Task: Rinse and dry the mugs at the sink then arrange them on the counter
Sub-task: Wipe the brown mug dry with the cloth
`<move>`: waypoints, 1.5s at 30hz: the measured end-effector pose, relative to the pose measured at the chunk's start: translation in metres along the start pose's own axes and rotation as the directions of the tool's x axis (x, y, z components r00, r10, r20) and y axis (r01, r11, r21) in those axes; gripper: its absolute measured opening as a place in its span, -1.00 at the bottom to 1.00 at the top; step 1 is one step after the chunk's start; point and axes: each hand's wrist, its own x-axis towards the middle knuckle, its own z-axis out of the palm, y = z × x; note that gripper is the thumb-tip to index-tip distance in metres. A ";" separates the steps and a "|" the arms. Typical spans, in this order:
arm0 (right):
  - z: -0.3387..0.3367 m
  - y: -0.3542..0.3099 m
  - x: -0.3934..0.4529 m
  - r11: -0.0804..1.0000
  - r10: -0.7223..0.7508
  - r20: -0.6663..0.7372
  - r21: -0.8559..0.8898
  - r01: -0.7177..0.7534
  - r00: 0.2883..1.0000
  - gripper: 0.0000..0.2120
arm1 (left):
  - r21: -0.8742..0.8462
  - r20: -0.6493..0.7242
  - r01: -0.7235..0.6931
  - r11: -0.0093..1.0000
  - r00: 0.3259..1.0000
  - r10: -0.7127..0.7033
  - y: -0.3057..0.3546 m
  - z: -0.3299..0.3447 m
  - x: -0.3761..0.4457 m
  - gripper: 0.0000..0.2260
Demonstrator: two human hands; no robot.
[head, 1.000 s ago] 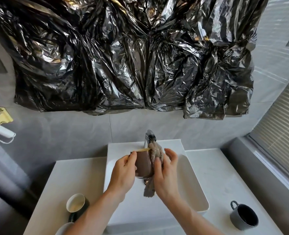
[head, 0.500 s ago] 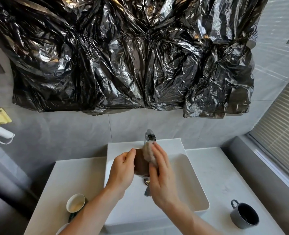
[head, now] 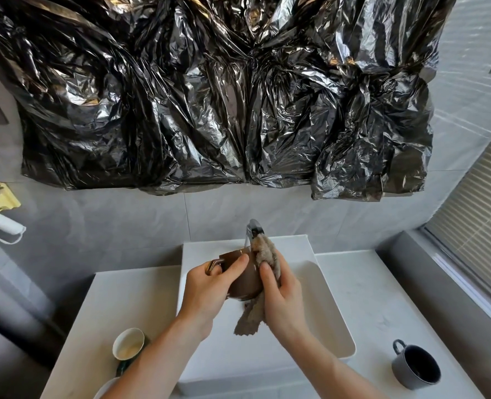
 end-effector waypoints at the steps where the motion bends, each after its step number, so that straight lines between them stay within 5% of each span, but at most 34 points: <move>1: -0.001 -0.004 0.000 1.000 0.012 0.000 0.022 -0.012 1.000 -0.68 | -0.009 -0.003 0.007 1.000 1.000 -0.007 0.002 0.001 -0.001 -0.74; 6: -0.005 -0.005 -0.008 0.972 -0.211 0.010 -0.102 0.211 0.978 -0.57 | -0.061 -0.023 -0.017 0.998 1.000 0.016 0.008 0.002 0.002 -0.71; 9: -0.012 -0.013 -0.001 0.987 0.018 -0.026 0.159 -0.013 1.000 -0.72 | -0.061 0.016 -0.053 0.997 0.998 0.054 0.009 0.002 0.002 -0.61; 11: -0.015 -0.019 0.005 0.887 0.245 0.056 0.389 -0.247 0.968 -0.78 | -0.057 0.066 -0.031 0.998 0.997 0.034 0.009 0.002 0.001 -0.49; 14: -0.016 -0.022 0.007 0.877 0.264 0.064 0.400 -0.267 0.963 -0.71 | -0.057 0.062 -0.025 0.998 0.998 0.029 0.006 0.001 0.004 -0.44; 20: -0.007 -0.021 -0.004 0.908 0.202 -0.125 0.396 -0.137 0.971 -0.79 | 0.165 -0.090 -0.329 0.930 0.934 0.346 0.003 0.014 0.000 -0.37; 23: -0.006 -0.021 -0.007 0.924 0.183 -0.197 0.370 -0.100 0.963 -0.80 | 0.396 -0.019 -0.440 0.806 0.874 0.486 -0.001 0.021 -0.004 -0.46; 27: -0.002 -0.021 -0.009 0.975 0.059 -0.157 0.220 -0.023 0.986 -0.79 | 0.333 -0.019 -0.298 0.895 0.946 0.322 -0.009 0.035 -0.005 -0.40; 31: -0.005 -0.022 -0.012 0.982 -0.189 -0.074 -0.015 0.188 0.979 -0.57 | -0.035 0.001 -0.138 0.990 0.990 0.139 -0.014 0.032 0.006 -0.45; 35: -0.010 -0.026 -0.015 0.924 -0.351 0.028 -0.155 0.351 0.936 -0.54 | -0.111 0.024 -0.161 0.981 0.986 0.164 -0.012 0.027 0.006 -0.49; 40: -0.016 -0.031 0.000 0.996 -0.037 -0.019 0.075 0.038 0.999 -0.70 | -0.096 0.084 -0.211 0.973 0.972 0.219 -0.007 0.021 0.003 -0.47; 45: -0.006 -0.034 -0.013 0.945 -0.306 0.102 -0.085 0.315 0.946 -0.51 | -0.111 0.070 -0.157 0.981 0.984 0.165 0.000 0.020 0.010 -0.45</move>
